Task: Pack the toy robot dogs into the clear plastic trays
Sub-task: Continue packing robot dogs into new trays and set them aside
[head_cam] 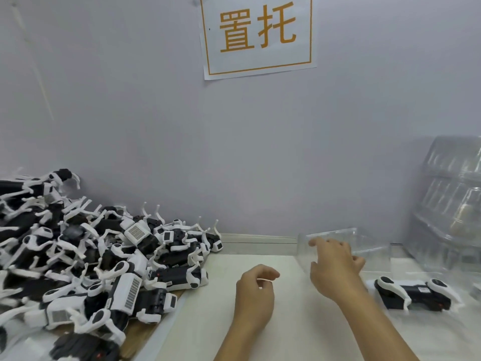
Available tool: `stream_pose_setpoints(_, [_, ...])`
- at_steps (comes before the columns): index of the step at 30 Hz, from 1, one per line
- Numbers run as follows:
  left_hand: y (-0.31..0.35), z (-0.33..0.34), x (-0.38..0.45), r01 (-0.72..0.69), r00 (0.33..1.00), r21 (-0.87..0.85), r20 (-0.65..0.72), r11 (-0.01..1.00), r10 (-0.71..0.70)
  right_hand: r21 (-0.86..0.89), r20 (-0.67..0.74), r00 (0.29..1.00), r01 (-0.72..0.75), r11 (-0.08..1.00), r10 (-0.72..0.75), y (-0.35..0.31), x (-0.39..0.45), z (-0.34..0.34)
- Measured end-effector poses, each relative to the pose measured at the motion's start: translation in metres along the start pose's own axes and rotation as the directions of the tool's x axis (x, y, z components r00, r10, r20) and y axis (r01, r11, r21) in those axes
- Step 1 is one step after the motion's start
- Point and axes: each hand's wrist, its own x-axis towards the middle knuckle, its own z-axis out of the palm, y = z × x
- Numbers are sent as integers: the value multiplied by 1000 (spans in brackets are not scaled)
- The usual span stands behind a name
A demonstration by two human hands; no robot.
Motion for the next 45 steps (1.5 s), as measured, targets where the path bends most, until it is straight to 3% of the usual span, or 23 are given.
stream_pose_setpoints(3, [2, 0, -2, 17, 1000, 17, 14, 1000, -17, 149, -41, 995, 101, 984, -96, -8, -3, 7])
stream_pose_setpoints(5, [3, 0, -3, 13, 1000, 28, 7, 1000, -13, 126, -51, 988, 149, 981, -144, -11, -7, 13])
stream_pose_setpoints(11, [4, 0, -4, 77, 997, -8, 29, 997, -77, 254, -158, 980, 156, 955, -118, -18, -16, 13])
stream_pose_setpoints(14, [3, 2, 2, 180, 983, -153, 8, 972, -181, 388, -216, 968, 208, 898, -131, -29, -20, 10])
stream_pose_setpoints(17, [2, 7, 5, 313, 944, -362, 20, 878, -329, 558, -307, 948, 253, 790, -87, -38, -19, 10])
stream_pose_setpoints(21, [-2, -5, 18, 244, 960, -513, 8, 823, -280, 668, -454, 891, 317, 674, 31, -52, -24, 12])
stream_pose_setpoints(23, [7, -17, 27, 279, 954, -670, 110, 688, -280, 676, -518, 853, 366, 639, 60, -58, -27, 16])
stream_pose_setpoints(25, [-7, -22, 32, 336, 941, -718, 223, 610, -256, 637, -589, 807, 432, 639, 42, -61, -32, 22])
stream_pose_setpoints(26, [-6, -21, 28, 279, 959, -763, 186, 583, -216, 598, -626, 779, 460, 656, 24, -63, -35, 24])
stream_pose_setpoints(27, [-9, -18, 30, 270, 954, -776, 137, 570, -265, 549, -662, 750, 483, 682, 2, -64, -39, 27])
stream_pose_setpoints(28, [-15, -14, 30, 311, 932, -769, 134, 559, -336, 506, -682, 731, 491, 709, -19, -65, -42, 30])
stream_pose_setpoints(29, [-17, -9, 27, 308, 942, -765, 161, 566, -295, 475, -693, 720, 491, 731, -33, -65, -44, 33])
stream_pose_setpoints(33, [-1, -12, 20, 294, 930, -798, 111, 527, -351, 448, -666, 743, 468, 762, -65, -61, -54, 32])
stream_pose_setpoints(38, [4, -12, 16, 235, 944, -793, 49, 562, -325, 454, -600, 797, 411, 790, -69, -56, -65, 29])
stream_pose_setpoints(45, [8, -9, 18, 161, 976, -741, 21, 652, -218, 664, -519, 853, 364, 653, 53, -42, -51, 33])
